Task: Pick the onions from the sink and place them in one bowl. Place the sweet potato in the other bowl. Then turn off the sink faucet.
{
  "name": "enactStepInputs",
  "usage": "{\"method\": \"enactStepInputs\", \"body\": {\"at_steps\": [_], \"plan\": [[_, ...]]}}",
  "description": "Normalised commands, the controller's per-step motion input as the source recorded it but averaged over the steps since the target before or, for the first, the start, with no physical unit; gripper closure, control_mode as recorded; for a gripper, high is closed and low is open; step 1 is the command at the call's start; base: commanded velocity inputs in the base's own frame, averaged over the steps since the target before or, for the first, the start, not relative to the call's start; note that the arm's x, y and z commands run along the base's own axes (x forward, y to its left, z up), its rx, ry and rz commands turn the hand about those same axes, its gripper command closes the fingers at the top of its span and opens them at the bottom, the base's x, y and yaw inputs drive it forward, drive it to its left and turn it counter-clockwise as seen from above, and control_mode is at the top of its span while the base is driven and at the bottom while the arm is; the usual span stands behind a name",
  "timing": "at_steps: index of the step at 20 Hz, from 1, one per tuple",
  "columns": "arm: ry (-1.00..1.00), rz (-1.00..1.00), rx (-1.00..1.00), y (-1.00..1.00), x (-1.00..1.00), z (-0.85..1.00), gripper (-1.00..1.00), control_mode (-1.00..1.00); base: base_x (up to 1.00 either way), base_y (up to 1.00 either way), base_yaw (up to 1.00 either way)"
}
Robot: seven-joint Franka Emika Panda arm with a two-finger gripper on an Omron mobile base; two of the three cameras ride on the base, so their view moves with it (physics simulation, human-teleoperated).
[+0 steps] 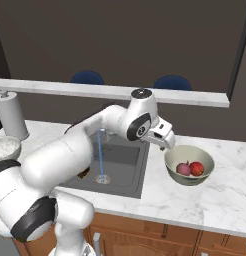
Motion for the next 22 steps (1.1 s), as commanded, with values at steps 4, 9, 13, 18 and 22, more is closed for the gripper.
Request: {"method": "enactStepInputs", "body": {"at_steps": [4,9,13,18,22], "plan": [[0.01,0.05,0.0,0.93,-0.5,0.0,-1.0,-1.0,0.0,0.0,0.0],[0.06,0.09,0.0,0.79,-0.54,0.0,-1.0,-1.0,0.0,0.0,0.0],[0.12,0.1,0.06,0.7,-0.49,0.0,-1.0,-1.0,0.0,0.0,0.0],[0.07,0.13,0.09,0.74,-0.52,0.0,-1.0,-1.0,0.0,0.0,0.0],[0.04,0.11,0.13,0.78,-0.33,0.0,-1.0,-1.0,0.0,0.0,0.0]]}}
